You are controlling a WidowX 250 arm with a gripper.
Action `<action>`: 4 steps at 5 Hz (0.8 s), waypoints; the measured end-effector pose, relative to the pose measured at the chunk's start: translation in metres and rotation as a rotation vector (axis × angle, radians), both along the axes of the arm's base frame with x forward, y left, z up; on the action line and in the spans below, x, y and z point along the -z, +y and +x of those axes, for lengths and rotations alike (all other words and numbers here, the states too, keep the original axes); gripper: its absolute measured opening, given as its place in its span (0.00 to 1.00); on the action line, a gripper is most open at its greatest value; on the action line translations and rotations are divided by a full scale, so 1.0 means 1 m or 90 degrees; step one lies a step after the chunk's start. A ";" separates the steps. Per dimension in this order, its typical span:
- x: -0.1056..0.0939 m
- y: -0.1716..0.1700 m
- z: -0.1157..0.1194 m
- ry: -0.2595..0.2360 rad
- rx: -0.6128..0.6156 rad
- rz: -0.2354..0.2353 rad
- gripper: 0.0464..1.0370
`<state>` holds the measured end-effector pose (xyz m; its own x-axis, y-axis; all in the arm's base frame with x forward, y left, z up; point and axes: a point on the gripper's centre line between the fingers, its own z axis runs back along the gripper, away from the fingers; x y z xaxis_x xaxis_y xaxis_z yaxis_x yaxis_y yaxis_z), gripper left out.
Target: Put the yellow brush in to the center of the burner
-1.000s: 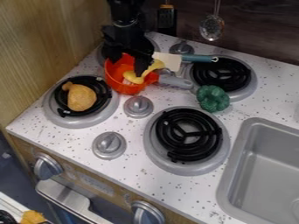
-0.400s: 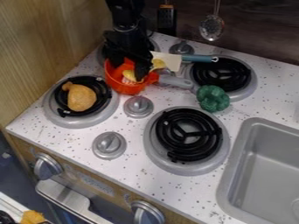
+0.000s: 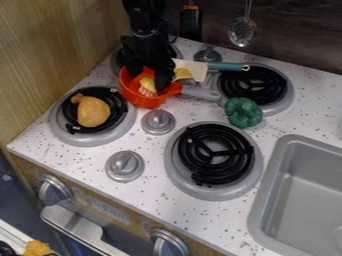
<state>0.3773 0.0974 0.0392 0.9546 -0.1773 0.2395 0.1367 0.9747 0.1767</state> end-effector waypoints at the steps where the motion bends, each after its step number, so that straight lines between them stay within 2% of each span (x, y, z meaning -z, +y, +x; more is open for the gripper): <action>1: 0.003 0.000 -0.002 0.010 -0.011 -0.005 0.96; 4: 0.016 0.001 0.000 0.019 -0.010 -0.021 0.96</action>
